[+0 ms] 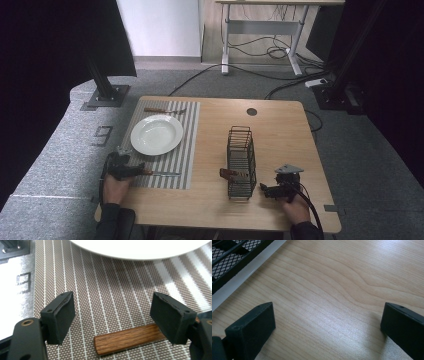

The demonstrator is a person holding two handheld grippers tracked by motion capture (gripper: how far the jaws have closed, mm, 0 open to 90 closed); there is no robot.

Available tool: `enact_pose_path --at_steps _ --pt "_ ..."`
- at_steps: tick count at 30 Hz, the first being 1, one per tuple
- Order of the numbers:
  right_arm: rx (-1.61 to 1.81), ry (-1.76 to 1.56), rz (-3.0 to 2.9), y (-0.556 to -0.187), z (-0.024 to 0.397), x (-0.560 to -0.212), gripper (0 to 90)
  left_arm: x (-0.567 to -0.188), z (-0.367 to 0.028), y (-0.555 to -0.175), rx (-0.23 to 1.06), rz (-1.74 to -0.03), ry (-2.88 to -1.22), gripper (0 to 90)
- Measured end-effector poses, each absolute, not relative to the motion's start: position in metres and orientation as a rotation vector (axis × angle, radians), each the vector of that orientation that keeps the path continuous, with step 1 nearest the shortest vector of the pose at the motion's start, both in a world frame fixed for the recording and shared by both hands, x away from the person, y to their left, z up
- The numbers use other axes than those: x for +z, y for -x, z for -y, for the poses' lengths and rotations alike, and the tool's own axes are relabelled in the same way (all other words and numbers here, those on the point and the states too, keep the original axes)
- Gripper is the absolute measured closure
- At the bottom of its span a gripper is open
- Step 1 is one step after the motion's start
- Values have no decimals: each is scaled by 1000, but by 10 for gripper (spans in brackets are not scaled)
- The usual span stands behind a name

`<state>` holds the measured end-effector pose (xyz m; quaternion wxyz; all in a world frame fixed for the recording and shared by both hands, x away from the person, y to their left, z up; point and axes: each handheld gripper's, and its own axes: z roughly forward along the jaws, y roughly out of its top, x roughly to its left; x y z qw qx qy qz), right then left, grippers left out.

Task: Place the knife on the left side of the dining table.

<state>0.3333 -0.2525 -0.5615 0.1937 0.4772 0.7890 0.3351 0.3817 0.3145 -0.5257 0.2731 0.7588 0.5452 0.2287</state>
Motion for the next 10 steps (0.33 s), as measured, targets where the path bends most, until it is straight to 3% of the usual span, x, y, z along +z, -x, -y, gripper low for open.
enact_pose_path --at_steps 10 --pt "940 -1339 -2213 -333 252 -561 0 -528 -322 -356 588 -1349 -2040 123"
